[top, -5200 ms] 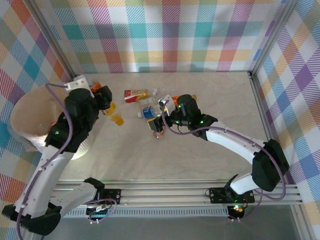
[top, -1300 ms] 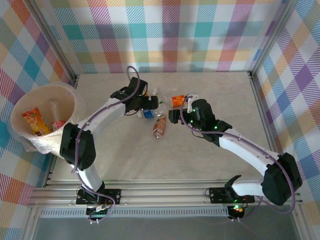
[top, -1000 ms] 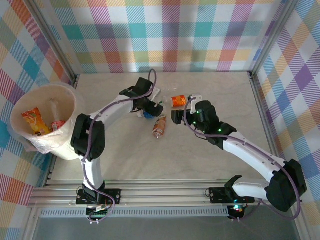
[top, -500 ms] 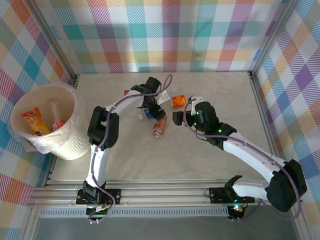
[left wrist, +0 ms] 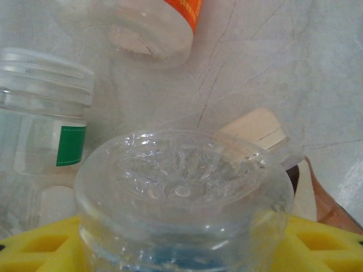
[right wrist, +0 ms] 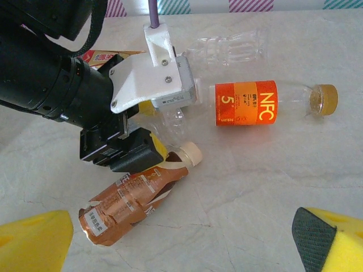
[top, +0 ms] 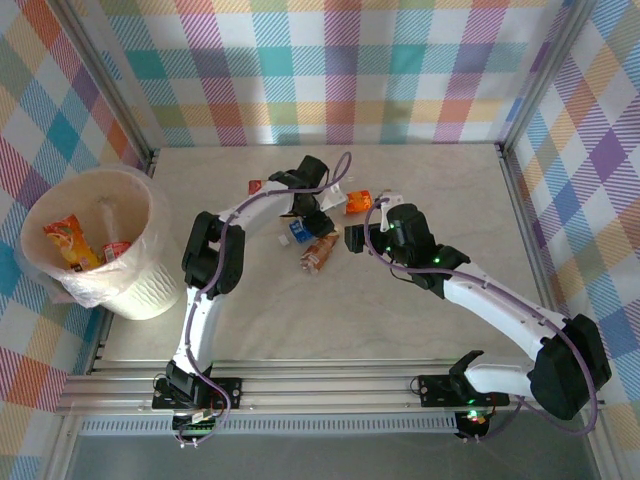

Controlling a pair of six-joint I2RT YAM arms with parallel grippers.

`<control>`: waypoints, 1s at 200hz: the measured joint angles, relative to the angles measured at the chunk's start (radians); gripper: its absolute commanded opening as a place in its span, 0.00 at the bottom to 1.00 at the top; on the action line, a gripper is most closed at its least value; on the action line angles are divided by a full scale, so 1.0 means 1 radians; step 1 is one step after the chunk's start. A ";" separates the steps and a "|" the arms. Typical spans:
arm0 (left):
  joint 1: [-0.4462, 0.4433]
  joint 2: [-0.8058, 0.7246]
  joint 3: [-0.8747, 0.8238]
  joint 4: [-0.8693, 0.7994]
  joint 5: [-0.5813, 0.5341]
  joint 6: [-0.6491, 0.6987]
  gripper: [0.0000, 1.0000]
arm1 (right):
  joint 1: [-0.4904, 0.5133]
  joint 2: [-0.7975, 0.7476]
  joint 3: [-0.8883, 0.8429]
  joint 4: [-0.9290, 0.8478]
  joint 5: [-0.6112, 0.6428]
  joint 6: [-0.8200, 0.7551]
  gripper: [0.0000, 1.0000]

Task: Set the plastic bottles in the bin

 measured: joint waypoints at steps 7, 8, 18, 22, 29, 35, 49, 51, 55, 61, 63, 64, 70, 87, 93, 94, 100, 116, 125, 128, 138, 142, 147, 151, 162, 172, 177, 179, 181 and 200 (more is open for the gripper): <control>0.000 0.000 0.000 0.004 0.000 -0.009 0.60 | 0.000 0.000 0.000 0.000 0.000 0.000 1.00; 0.000 0.000 0.000 0.004 0.000 -0.011 0.59 | 0.000 0.000 0.000 0.000 0.000 0.000 1.00; 0.002 -0.001 -0.003 0.010 0.001 -0.021 0.59 | 0.000 0.000 0.000 0.000 0.000 0.000 1.00; 0.002 -0.001 -0.005 0.012 0.003 -0.030 0.58 | 0.000 0.000 0.000 0.000 0.000 0.000 1.00; 0.005 -0.005 -0.011 0.019 0.006 -0.041 0.57 | 0.000 0.000 0.000 0.000 0.000 0.000 1.00; 0.008 -0.009 -0.018 0.027 0.011 -0.052 0.57 | 0.000 0.000 0.000 0.000 0.000 0.000 1.00; 0.014 -0.023 -0.037 0.044 0.024 -0.080 0.55 | 0.000 0.000 0.000 0.000 0.000 0.000 1.00; 0.014 -0.024 -0.039 0.046 0.024 -0.082 0.55 | 0.000 0.000 0.000 0.000 0.000 0.000 1.00; 0.015 -0.030 -0.045 0.051 0.028 -0.090 0.54 | 0.000 0.000 0.000 -0.001 0.000 0.000 1.00; 0.016 -0.036 -0.053 0.060 0.031 -0.099 0.54 | 0.000 0.000 0.000 0.000 0.000 0.000 1.00; 0.016 -0.039 -0.057 0.063 0.031 -0.105 0.54 | 0.000 0.000 0.000 -0.001 0.000 0.000 1.00; 0.017 -0.040 -0.059 0.064 0.032 -0.108 0.54 | 0.000 0.000 0.000 -0.001 0.000 0.000 1.00; 0.018 -0.048 -0.069 0.072 0.032 -0.119 0.54 | 0.000 0.000 0.000 -0.001 0.000 0.000 1.00; 0.022 -0.072 -0.099 0.106 0.032 -0.151 0.55 | 0.000 0.000 0.000 -0.001 0.000 0.000 1.00; 0.023 -0.080 -0.110 0.117 0.031 -0.164 0.55 | 0.000 0.000 0.000 -0.001 0.000 0.000 1.00; 0.023 -0.082 -0.112 0.120 0.031 -0.167 0.55 | 0.000 0.000 0.000 -0.001 0.000 0.000 1.00; 0.024 -0.090 -0.123 0.134 0.031 -0.179 0.55 | 0.000 0.000 0.000 0.000 0.000 0.000 1.00; 0.027 -0.114 -0.155 0.173 0.028 -0.214 0.55 | 0.000 0.000 0.000 0.000 0.000 0.000 1.00; 0.029 -0.129 -0.172 0.192 0.023 -0.232 0.55 | 0.000 0.000 0.000 0.000 -0.001 0.000 1.00; 0.030 -0.133 -0.176 0.198 0.021 -0.239 0.54 | 0.000 0.000 0.000 0.001 -0.001 0.000 1.00; 0.031 -0.151 -0.193 0.219 0.009 -0.264 0.54 | 0.000 0.000 0.000 0.006 -0.004 -0.001 1.00; 0.032 -0.159 -0.200 0.229 0.005 -0.275 0.54 | 0.000 0.000 0.000 0.009 -0.005 -0.002 1.00; 0.033 -0.171 -0.209 0.241 0.000 -0.286 0.54 | 0.000 0.000 0.000 0.013 -0.008 -0.004 1.00; 0.034 -0.182 -0.219 0.253 -0.005 -0.299 0.54 | 0.000 0.000 0.000 0.019 -0.013 -0.006 1.00; 0.035 -0.215 -0.246 0.282 -0.019 -0.327 0.54 | 0.000 0.000 0.000 0.036 -0.031 -0.009 1.00; 0.036 -0.248 -0.271 0.306 -0.032 -0.354 0.54 | 0.000 0.000 0.000 0.051 -0.048 -0.016 1.00; 0.036 -0.267 -0.286 0.322 -0.040 -0.367 0.54 | 0.000 0.000 0.000 0.060 -0.060 -0.019 1.00; 0.036 -0.276 -0.292 0.329 -0.045 -0.374 0.54 | 0.000 0.000 0.000 0.063 -0.066 -0.021 1.00; 0.036 -0.281 -0.295 0.333 -0.046 -0.377 0.54 | 0.000 0.000 0.000 0.066 -0.072 -0.023 1.00; 0.037 -0.354 -0.350 0.396 -0.077 -0.427 0.54 | 0.000 0.002 0.000 0.102 -0.133 -0.038 1.00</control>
